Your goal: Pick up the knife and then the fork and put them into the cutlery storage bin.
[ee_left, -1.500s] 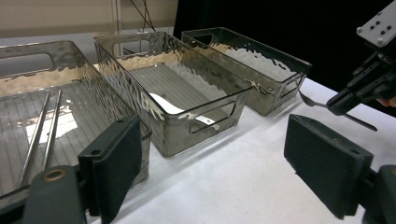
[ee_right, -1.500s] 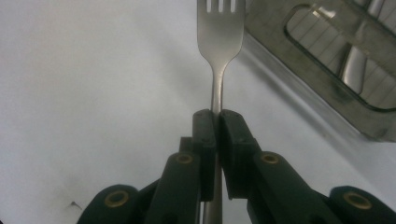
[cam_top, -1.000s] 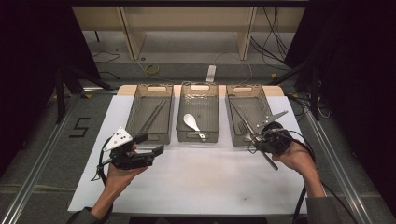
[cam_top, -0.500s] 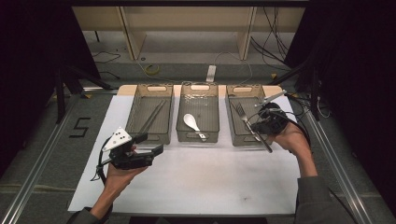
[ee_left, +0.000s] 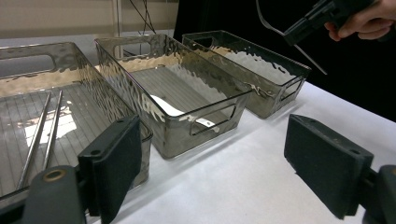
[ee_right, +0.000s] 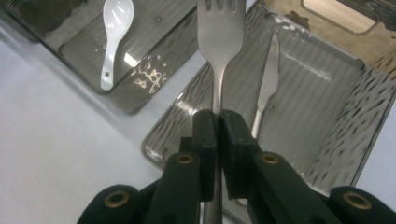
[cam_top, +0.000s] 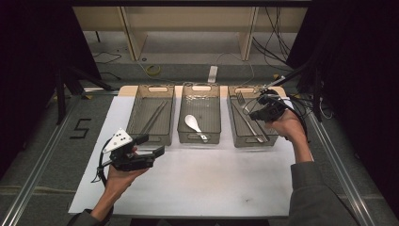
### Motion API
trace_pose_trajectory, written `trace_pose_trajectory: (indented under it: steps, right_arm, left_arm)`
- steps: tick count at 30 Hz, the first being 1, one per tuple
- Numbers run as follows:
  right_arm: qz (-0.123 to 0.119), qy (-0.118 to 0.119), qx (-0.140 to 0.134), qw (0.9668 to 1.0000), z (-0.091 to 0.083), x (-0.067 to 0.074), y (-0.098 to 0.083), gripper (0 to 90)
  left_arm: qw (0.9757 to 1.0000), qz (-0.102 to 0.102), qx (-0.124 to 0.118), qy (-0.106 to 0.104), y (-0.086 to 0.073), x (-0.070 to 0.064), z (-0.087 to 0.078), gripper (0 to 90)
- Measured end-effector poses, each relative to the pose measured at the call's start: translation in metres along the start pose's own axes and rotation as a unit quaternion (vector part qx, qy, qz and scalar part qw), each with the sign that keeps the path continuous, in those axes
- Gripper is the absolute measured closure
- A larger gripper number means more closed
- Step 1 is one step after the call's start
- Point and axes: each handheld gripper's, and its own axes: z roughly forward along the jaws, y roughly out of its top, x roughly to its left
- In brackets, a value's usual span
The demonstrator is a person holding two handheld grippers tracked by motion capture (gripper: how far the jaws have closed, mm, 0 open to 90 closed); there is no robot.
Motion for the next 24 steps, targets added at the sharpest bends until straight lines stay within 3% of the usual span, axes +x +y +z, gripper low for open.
trace_pose_trajectory:
  steps: [18,24]
  right_arm:
    - [0.036,0.006,-0.011,0.9993,0.015,-0.020,0.019,85.6]
    - [0.044,-0.006,-0.006,0.9990,0.023,-0.025,0.024,85.6]
  left_arm:
    - [1.0000,-0.003,-0.002,-0.001,0.000,0.000,0.000,18.6]
    - [1.0000,-0.004,-0.003,-0.001,0.000,0.000,0.000,18.5]
